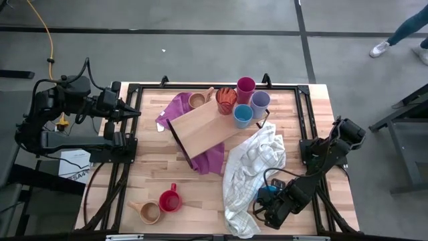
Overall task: Stack small to large cups/mugs on shelf
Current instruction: Put the light blue mug on the shelf
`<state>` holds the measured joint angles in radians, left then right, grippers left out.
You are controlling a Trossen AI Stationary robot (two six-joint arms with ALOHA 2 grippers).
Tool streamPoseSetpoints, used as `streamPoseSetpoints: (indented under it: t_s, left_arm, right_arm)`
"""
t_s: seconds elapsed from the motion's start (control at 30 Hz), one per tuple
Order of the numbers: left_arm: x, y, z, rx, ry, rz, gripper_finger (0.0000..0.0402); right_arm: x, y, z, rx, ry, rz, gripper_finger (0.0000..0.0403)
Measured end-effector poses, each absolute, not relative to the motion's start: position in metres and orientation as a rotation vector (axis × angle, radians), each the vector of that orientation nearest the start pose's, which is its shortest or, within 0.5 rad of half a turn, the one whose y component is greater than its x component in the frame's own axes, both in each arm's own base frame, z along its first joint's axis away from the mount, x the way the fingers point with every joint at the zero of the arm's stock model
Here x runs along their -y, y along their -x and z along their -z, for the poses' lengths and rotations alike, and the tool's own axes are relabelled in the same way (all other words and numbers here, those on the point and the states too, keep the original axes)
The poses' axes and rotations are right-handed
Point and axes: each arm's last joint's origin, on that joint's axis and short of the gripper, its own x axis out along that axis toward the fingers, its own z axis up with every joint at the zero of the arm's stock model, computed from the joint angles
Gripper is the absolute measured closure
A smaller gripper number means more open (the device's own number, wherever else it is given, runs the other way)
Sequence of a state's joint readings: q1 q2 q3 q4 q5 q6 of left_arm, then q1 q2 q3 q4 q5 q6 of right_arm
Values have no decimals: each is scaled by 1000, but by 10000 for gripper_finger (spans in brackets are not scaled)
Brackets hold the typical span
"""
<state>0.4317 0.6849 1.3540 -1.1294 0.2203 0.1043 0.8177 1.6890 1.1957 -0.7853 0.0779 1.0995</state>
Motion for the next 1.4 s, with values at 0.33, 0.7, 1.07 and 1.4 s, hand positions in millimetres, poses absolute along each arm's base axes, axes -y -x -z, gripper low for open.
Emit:
streamPoseSetpoints:
  t_s: [0.33, 0.7, 1.07, 1.4]
  left_arm:
    - [-18, -54, -427, -446, 46, -184, 396]
    - [-18, -54, -427, -447, 46, -184, 396]
    - [-18, -54, -427, -450, 49, -185, 396]
    - [-18, -54, -427, -450, 54, -186, 396]
  right_arm:
    - [-228, -227, -219, -1240, -384, 98, 402]
    - [-205, -233, -251, -1061, -421, 112, 403]
    - [-171, -243, -286, -880, -426, 94, 403]
    - [-127, -249, -311, -797, -375, 82, 403]
